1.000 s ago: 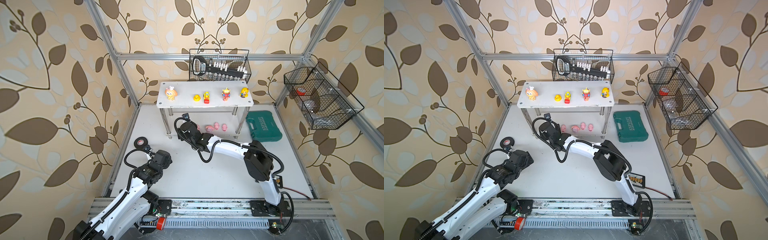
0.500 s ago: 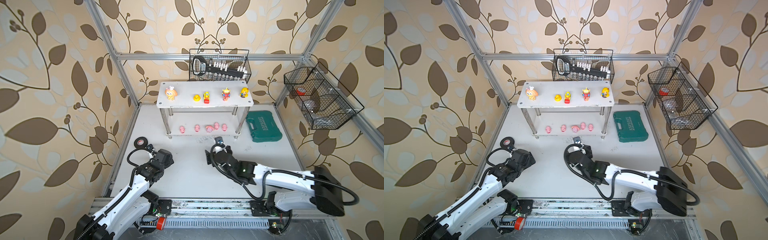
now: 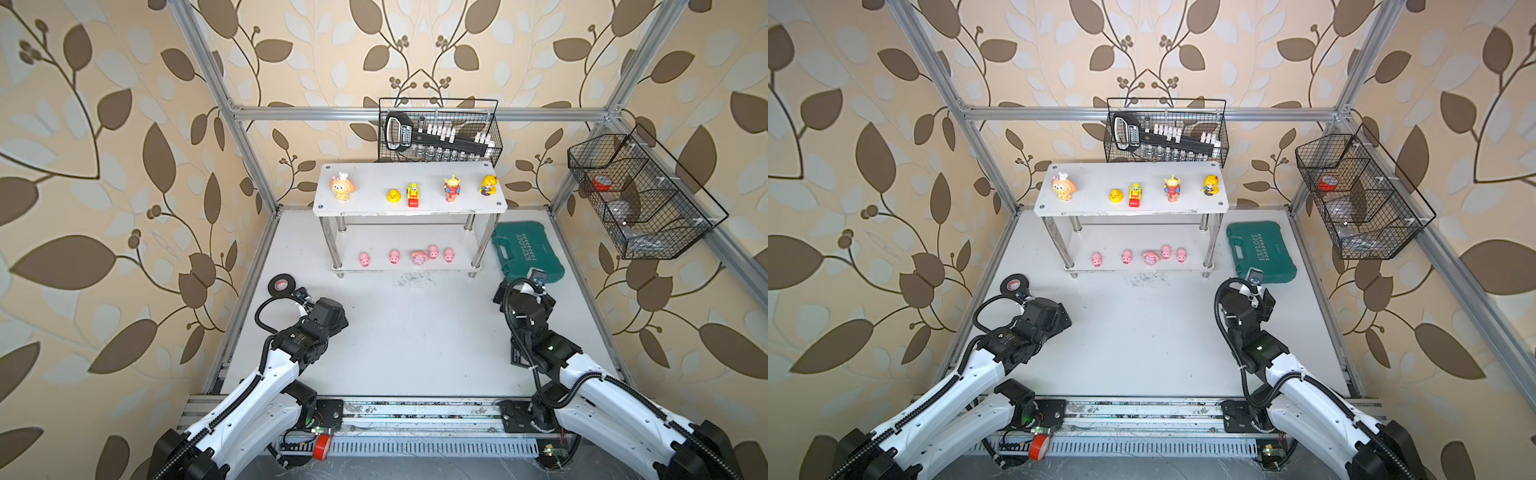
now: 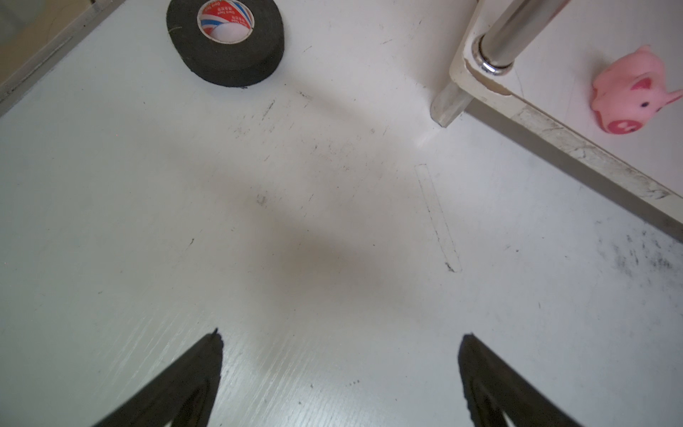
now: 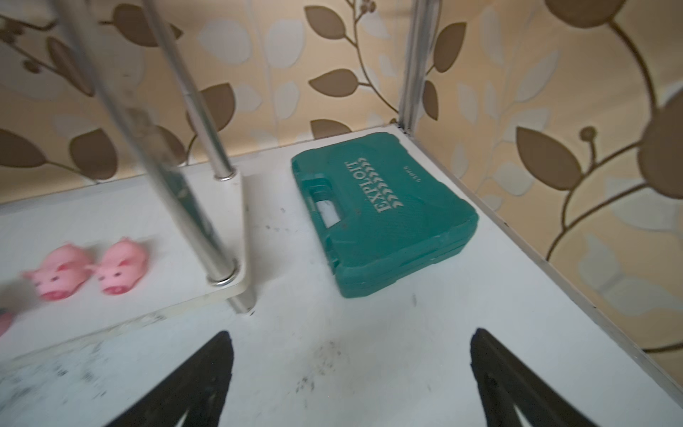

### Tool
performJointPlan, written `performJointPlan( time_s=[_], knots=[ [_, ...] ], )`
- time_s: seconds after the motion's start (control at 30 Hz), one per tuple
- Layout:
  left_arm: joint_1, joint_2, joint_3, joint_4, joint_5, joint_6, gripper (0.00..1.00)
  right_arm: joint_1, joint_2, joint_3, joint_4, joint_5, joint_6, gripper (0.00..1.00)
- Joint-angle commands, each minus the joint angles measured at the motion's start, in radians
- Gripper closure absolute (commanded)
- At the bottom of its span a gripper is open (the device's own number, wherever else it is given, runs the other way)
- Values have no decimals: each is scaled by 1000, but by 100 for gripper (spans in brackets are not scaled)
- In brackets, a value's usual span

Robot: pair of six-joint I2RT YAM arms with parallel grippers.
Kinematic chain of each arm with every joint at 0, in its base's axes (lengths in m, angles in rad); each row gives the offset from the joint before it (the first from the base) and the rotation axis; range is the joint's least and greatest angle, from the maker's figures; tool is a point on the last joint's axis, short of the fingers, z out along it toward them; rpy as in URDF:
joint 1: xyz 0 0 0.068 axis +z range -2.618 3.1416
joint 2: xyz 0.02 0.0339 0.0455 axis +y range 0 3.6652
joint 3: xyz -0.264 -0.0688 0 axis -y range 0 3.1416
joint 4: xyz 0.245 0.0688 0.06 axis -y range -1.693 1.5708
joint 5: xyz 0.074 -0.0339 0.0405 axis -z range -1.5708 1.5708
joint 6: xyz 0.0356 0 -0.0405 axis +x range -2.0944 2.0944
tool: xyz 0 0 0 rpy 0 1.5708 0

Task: Organize plastic toys on shelves
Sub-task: Reset both arms

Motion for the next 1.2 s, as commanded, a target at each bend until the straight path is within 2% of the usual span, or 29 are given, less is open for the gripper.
performJointPlan(
  time_s=[0.0,0.13,0.33,0.47,0.67,1.0,1.17],
  knots=[
    [5,0,13,2,-4,9,1,-144,80,-15,186,-125,-46,2],
    [5,-3,13,3,-1,10,1,-276,281,37,276,-192,-83,2],
    [5,-11,12,-5,-11,7,1,-322,472,54,479,-233,-143,2],
    [5,-24,6,-5,-20,1,1,-334,511,29,566,-257,-160,2],
    [5,-23,4,1,-20,3,1,-366,548,-36,732,-378,-218,2],
    [5,43,35,-2,-11,12,1,-368,566,-18,731,-591,-324,2],
    [5,32,32,6,-13,23,1,-361,553,-36,751,-614,-339,3]
  ],
)
